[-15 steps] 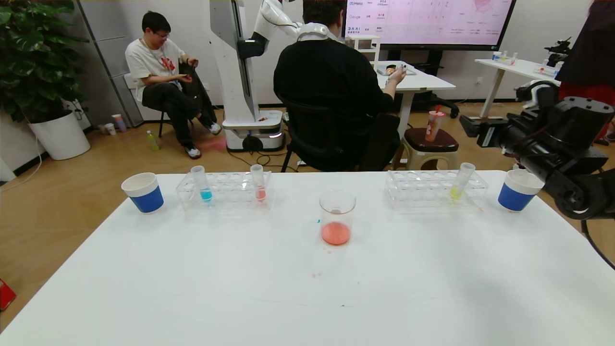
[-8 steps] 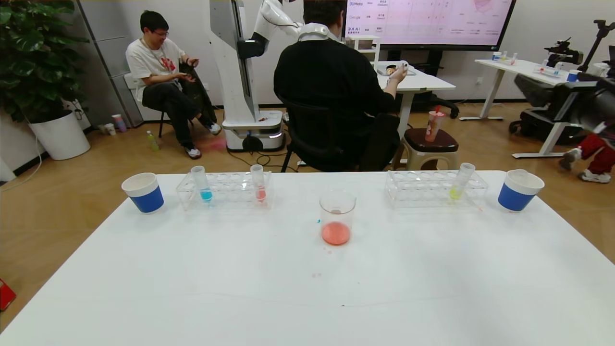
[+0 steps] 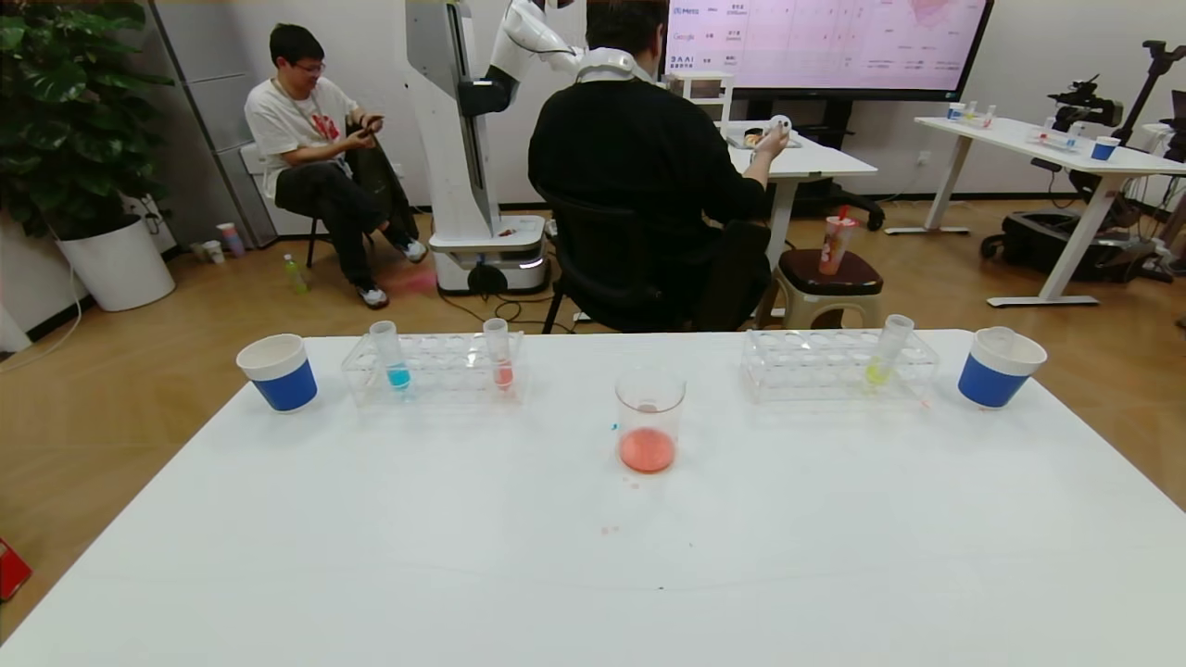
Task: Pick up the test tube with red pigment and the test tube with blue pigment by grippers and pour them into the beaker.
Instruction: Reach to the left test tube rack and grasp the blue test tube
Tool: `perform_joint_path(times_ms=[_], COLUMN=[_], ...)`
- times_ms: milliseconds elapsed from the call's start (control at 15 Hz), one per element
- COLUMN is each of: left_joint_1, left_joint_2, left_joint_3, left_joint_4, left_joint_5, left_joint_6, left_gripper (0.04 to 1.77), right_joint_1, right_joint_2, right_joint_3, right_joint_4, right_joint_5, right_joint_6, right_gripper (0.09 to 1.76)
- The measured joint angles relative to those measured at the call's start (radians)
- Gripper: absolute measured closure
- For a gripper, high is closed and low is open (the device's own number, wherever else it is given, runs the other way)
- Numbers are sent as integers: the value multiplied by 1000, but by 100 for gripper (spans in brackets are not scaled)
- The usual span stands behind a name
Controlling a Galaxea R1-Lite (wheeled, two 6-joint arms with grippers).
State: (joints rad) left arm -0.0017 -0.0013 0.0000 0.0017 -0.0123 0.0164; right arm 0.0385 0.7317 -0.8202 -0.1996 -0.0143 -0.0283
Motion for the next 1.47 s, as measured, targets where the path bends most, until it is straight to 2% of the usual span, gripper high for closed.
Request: perform_joint_path(times_ms=[400,533,800,1200,1267,1467], left_joint_1=[0,0,0,0,0,0], left_joint_2=[0,0,0,0,0,0], left_joint_3=[0,0,0,0,0,0], left_joint_4=[0,0,0,0,0,0], left_joint_5=[0,0,0,0,0,0], left_joint_6=[0,0,0,0,0,0], left_gripper=[6,6,6,6,6,6], right_joint_1=[-27,-31,-36,-39,-39,-39], right_joint_2=[-363,-472,-666,-730,-732,-733], right_joint_3=[45,93,313,738,780,814], right_joint_4=[389,433,432,111,133,199], right_joint_5=[-16,-15,-13,-34,-16,22], right_joint_6=[0,0,-40,-47,-42,-37], right_gripper=[11,11,11,11,11,11])
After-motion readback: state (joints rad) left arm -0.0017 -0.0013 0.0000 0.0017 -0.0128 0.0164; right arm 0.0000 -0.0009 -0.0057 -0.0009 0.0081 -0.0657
